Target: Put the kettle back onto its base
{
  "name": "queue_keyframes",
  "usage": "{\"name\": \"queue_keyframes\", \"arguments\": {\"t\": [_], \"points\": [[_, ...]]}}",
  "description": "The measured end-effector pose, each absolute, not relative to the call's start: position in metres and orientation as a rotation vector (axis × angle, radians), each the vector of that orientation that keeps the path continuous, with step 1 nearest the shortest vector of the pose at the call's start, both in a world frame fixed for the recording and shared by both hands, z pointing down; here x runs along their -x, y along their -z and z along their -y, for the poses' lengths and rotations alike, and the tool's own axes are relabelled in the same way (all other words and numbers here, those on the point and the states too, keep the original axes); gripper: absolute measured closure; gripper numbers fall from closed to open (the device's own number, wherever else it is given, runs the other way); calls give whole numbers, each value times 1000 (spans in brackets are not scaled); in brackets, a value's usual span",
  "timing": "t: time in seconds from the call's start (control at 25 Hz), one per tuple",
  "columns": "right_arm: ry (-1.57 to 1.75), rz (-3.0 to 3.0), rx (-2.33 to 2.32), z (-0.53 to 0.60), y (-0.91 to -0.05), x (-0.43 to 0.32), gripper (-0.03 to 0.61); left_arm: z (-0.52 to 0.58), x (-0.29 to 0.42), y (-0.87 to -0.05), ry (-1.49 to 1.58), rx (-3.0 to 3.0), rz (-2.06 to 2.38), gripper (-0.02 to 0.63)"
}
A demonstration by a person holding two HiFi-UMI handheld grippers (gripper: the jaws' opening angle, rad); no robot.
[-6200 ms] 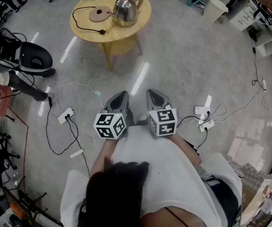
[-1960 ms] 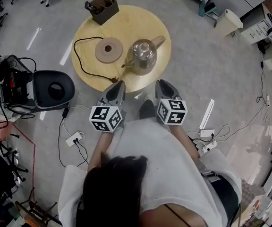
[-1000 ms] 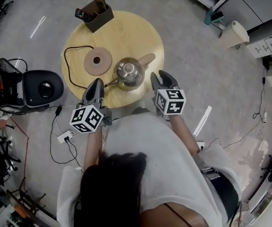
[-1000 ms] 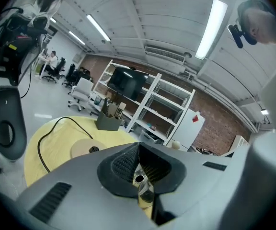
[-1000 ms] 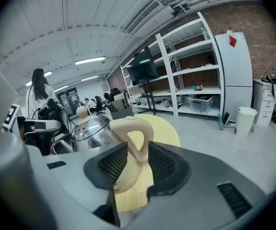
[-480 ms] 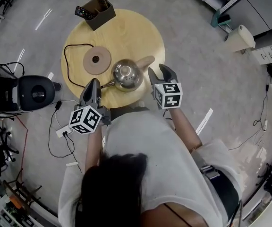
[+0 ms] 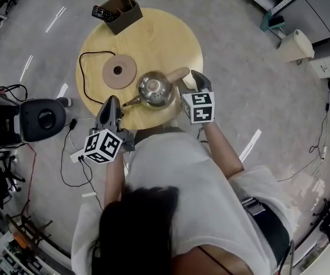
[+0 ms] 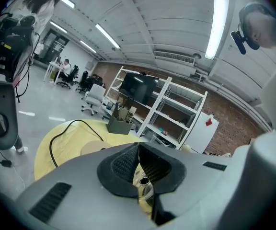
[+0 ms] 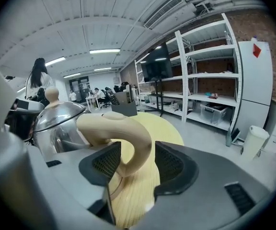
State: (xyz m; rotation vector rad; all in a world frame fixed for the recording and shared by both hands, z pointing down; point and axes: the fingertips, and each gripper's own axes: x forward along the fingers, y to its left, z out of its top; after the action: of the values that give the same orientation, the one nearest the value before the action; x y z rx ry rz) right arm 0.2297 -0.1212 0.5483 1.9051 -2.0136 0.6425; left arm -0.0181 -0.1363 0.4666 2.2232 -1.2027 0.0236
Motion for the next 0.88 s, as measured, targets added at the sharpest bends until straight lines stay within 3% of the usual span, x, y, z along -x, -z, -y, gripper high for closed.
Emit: {"name": "queue_keyframes", "arguments": {"t": [0.88], "points": [[-544, 1968, -1884, 160, -570, -235, 379, 134, 24, -485, -118, -2208, 1224, 586]]}}
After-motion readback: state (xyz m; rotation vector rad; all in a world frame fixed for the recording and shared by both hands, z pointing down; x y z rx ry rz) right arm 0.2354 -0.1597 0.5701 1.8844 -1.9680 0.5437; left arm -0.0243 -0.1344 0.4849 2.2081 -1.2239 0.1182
